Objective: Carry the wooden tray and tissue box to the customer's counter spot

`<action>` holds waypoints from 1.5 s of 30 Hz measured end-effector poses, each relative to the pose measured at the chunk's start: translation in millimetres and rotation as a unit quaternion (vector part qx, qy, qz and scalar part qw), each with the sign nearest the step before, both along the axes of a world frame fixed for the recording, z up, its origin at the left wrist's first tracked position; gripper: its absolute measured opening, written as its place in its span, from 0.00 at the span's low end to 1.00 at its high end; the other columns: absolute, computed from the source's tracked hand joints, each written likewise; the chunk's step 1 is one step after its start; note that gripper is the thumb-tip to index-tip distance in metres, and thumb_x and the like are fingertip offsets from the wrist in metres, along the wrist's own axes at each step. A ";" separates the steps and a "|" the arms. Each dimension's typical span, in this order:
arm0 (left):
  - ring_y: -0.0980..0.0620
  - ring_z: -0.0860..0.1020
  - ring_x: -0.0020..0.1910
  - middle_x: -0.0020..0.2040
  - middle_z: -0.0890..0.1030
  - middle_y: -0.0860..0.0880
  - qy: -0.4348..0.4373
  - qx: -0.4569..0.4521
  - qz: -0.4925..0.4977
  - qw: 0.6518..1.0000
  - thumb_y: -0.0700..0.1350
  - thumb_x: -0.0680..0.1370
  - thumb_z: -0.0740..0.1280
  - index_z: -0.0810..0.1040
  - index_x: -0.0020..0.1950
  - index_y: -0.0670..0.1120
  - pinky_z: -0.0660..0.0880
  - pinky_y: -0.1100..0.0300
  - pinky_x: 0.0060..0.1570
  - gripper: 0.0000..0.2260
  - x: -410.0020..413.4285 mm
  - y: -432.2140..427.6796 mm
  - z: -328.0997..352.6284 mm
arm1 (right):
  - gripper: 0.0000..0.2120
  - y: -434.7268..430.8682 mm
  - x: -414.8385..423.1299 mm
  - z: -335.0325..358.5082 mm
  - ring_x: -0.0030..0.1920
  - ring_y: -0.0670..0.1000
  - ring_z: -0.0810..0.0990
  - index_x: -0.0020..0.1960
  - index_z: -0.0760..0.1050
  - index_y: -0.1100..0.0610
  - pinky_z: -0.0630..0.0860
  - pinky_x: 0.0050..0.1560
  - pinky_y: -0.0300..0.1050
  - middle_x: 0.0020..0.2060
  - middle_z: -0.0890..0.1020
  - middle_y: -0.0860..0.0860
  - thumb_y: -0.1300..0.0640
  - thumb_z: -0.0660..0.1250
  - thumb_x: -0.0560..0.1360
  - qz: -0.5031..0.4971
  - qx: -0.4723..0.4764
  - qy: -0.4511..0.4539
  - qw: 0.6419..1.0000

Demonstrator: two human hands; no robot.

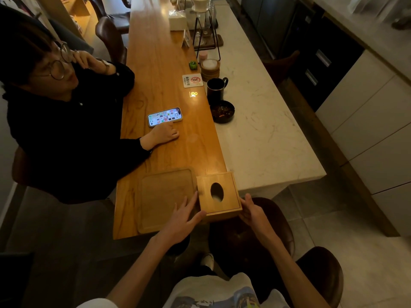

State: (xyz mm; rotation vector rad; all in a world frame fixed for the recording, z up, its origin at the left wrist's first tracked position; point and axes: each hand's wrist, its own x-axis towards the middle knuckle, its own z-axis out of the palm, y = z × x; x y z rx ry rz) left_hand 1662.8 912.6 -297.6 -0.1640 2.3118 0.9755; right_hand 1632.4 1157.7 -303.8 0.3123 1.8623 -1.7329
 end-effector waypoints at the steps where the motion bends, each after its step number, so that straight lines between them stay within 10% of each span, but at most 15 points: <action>1: 0.37 0.40 0.78 0.81 0.42 0.46 -0.002 0.000 0.000 1.000 0.70 0.75 0.52 0.38 0.77 0.65 0.44 0.38 0.74 0.36 -0.2 -0.1 -0.3 | 0.32 -0.2 0.3 -0.2 0.63 0.44 0.77 0.70 0.72 0.53 0.70 0.67 0.44 0.55 0.82 0.41 0.35 0.51 0.75 0.000 -0.001 -0.002 1.000; 10: 0.45 0.42 0.79 0.81 0.44 0.50 0.061 -0.006 -0.024 0.998 0.71 0.76 0.50 0.36 0.78 0.60 0.37 0.40 0.74 0.37 -0.1 1.8 3.2 | 0.23 -0.7 3.1 -4.7 0.65 0.49 0.77 0.66 0.75 0.45 0.72 0.67 0.49 0.61 0.81 0.44 0.37 0.55 0.77 0.052 0.069 0.067 0.994; 16: 0.47 0.30 0.77 0.78 0.31 0.53 0.187 -0.170 -0.081 0.964 0.68 0.78 0.52 0.33 0.78 0.59 0.32 0.36 0.72 0.38 -5.4 3.7 6.0 | 0.35 -4.3 10.6 -12.1 0.78 0.49 0.54 0.80 0.51 0.53 0.59 0.74 0.48 0.79 0.56 0.49 0.37 0.52 0.79 0.157 0.389 0.345 0.840; 23: 0.44 0.25 0.74 0.77 0.28 0.56 0.199 -0.232 -0.159 0.939 0.65 0.80 0.47 0.34 0.77 0.62 0.32 0.30 0.70 0.31 -7.6 9.5 13.2 | 0.34 -5.1 13.0 -10.7 0.80 0.51 0.42 0.80 0.45 0.53 0.52 0.78 0.52 0.80 0.49 0.50 0.35 0.43 0.80 0.215 0.464 0.361 0.780; 29: 0.42 0.30 0.76 0.78 0.32 0.54 0.222 -0.232 -0.158 0.934 0.63 0.81 0.50 0.38 0.79 0.60 0.29 0.37 0.70 0.31 -8.2 10.4 18.0 | 0.33 -8.0 11.7 -2.3 0.80 0.50 0.46 0.80 0.49 0.52 0.54 0.77 0.53 0.79 0.52 0.47 0.36 0.48 0.81 0.211 0.438 0.331 0.809; 33: 0.49 0.67 0.72 0.74 0.66 0.49 0.281 -0.042 0.013 0.959 0.52 0.81 0.62 0.63 0.75 0.50 0.67 0.50 0.71 0.23 -6.1 18.9 20.4 | 0.24 -15.6 6.2 16.4 0.65 0.46 0.74 0.72 0.68 0.51 0.73 0.65 0.49 0.65 0.74 0.42 0.41 0.57 0.80 -0.010 0.210 0.184 0.960; 37: 0.56 0.77 0.52 0.56 0.76 0.50 0.222 0.028 0.151 0.963 0.47 0.80 0.65 0.74 0.61 0.48 0.77 0.62 0.49 0.10 -10.7 22.7 28.0 | 0.13 -11.2 -1.0 23.4 0.55 0.52 0.80 0.59 0.76 0.56 0.79 0.56 0.51 0.54 0.81 0.54 0.50 0.60 0.81 -0.161 0.033 -0.013 0.986; 41: 0.60 0.73 0.46 0.53 0.74 0.55 0.134 -0.024 0.077 0.988 0.47 0.81 0.65 0.73 0.60 0.50 0.69 0.69 0.38 0.09 -11.0 25.0 44.5 | 0.10 -7.8 -8.3 25.8 0.50 0.49 0.80 0.56 0.76 0.54 0.80 0.55 0.50 0.51 0.81 0.51 0.51 0.62 0.81 -0.020 0.197 0.048 0.979; 45: 0.55 0.78 0.45 0.49 0.79 0.51 0.194 -0.108 0.021 0.975 0.49 0.80 0.64 0.78 0.51 0.48 0.80 0.57 0.47 0.06 -27.7 24.5 69.5 | 0.14 -13.4 -29.4 46.1 0.43 0.47 0.79 0.50 0.76 0.55 0.80 0.47 0.47 0.42 0.80 0.49 0.45 0.60 0.80 0.099 0.412 0.155 0.892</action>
